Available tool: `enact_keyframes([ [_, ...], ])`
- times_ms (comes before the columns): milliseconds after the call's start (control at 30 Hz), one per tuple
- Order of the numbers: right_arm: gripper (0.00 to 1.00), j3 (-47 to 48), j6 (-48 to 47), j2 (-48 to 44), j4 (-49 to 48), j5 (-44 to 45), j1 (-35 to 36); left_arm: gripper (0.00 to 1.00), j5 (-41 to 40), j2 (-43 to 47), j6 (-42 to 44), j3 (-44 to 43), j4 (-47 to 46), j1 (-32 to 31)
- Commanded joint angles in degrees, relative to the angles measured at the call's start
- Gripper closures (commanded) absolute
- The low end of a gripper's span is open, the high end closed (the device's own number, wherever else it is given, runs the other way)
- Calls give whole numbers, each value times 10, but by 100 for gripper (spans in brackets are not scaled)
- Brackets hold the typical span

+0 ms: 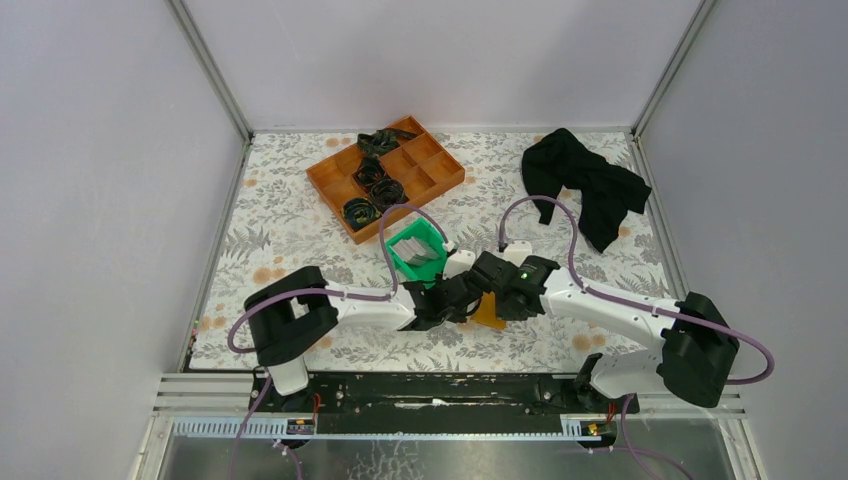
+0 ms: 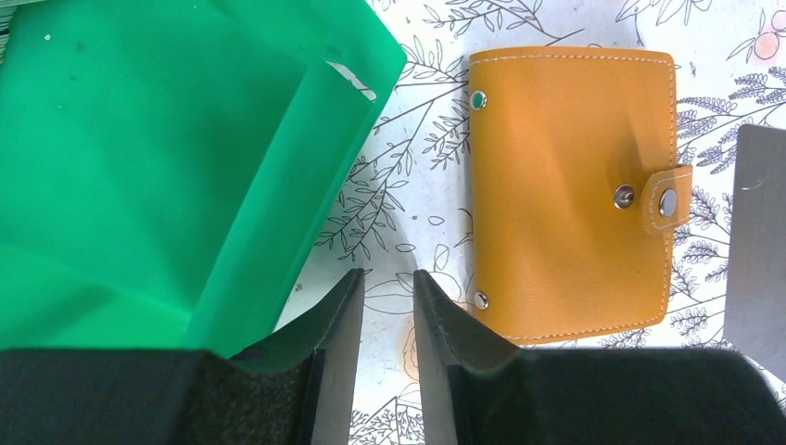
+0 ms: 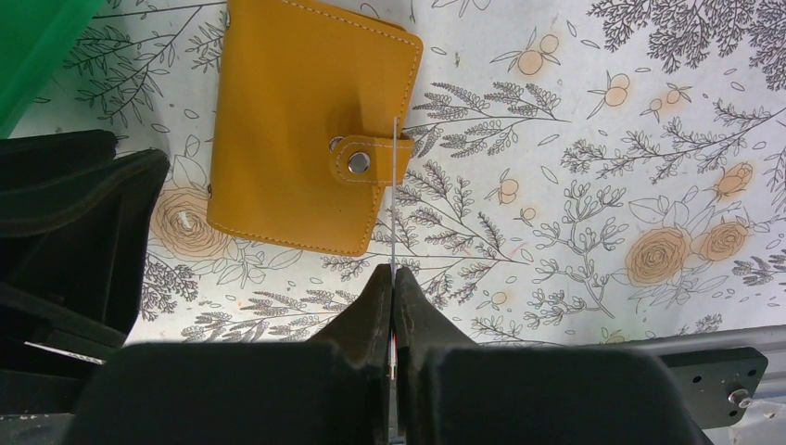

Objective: Put the credit cards into the card holder
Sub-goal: Open the card holder at the center of the board.

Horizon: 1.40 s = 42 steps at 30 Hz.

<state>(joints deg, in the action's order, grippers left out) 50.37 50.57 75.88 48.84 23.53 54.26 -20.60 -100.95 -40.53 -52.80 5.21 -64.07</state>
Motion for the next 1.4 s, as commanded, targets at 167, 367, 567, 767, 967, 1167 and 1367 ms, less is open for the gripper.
enact_keyframes([
  [167, 100, 41, -48, 7, -15, -21, 17, 66, 2, -28, -1, -19, 9, 5],
  [367, 100, 47, -54, 10, -32, -39, 27, 66, -1, -32, -1, -21, 9, 7],
  [567, 100, 29, -55, 37, -47, -38, 27, 66, 2, -36, -8, -19, -2, 9],
  [767, 100, 14, -44, 61, -49, -34, 25, 66, 0, -33, -11, -15, -5, 10],
  [967, 100, -7, -37, 60, -52, -39, 13, 67, 4, -12, -51, 23, -20, 25],
  [1167, 100, -7, -38, 46, -56, -38, 3, 67, 27, 0, -72, 47, -38, 44],
  [1367, 100, -10, -40, 45, -44, -38, -5, 66, 20, 6, -71, 55, -34, 45],
])
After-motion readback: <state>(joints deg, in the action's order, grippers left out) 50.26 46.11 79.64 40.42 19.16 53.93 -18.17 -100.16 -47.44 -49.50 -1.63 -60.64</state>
